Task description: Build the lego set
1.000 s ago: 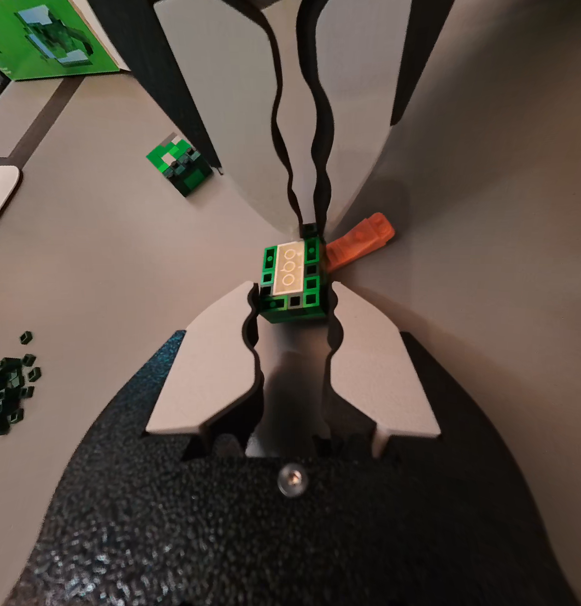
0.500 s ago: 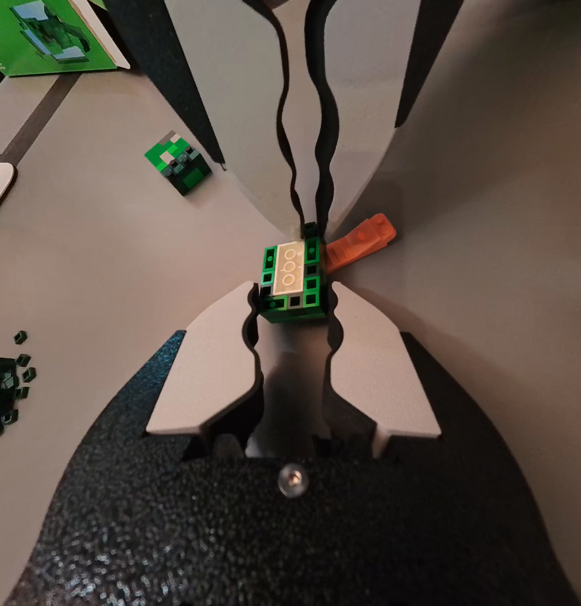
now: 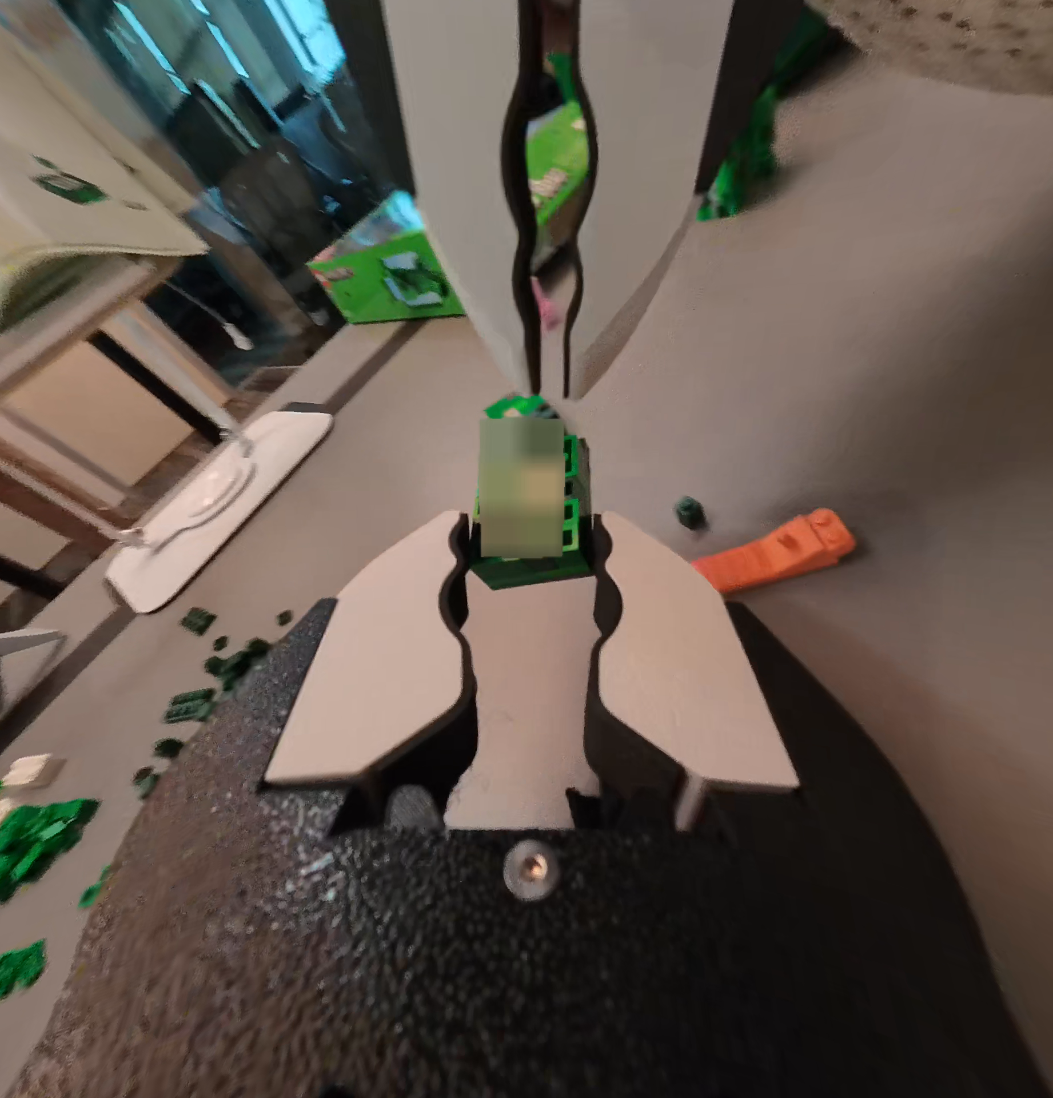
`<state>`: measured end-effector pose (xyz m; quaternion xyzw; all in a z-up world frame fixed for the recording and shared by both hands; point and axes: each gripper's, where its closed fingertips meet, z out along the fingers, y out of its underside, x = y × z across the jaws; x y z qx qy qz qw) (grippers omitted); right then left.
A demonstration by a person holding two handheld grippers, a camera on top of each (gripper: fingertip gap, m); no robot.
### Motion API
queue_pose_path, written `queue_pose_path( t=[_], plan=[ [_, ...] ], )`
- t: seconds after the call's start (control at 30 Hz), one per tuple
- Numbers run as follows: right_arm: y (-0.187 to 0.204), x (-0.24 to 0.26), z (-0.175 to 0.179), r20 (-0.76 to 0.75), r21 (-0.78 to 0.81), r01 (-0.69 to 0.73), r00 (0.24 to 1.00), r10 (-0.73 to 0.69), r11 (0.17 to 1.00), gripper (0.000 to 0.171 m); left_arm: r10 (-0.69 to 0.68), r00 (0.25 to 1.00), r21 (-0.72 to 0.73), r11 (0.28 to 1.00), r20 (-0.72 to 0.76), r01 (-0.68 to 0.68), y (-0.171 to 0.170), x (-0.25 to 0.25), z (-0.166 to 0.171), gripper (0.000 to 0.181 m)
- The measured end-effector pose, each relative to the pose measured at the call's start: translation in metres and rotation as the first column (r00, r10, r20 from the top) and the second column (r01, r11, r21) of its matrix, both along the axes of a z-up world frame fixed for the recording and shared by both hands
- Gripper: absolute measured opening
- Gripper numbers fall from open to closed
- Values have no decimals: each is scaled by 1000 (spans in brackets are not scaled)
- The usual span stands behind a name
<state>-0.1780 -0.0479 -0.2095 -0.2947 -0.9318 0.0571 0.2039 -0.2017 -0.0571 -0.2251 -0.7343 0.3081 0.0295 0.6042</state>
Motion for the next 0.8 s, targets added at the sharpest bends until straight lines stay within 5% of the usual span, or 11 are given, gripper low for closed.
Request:
queue_pose_path(
  t=[0.13,0.33,0.63,0.8],
  plan=[
    [5,6,4,-116,-183,114,984,-136,977,12,118,993,144,983,3,-117,4,-16,20,40],
    [5,34,-47,-198,-364,242,923,-329,899,16,154,987,250,955,37,-159,5,-18,31,40],
    [-3,38,-68,-240,-514,314,841,-485,799,17,133,989,180,973,68,-143,8,-18,21,40],
    [-3,28,-71,-244,-523,315,835,-493,792,16,83,993,-12,997,79,-83,5,-12,-1,40]
  ],
)
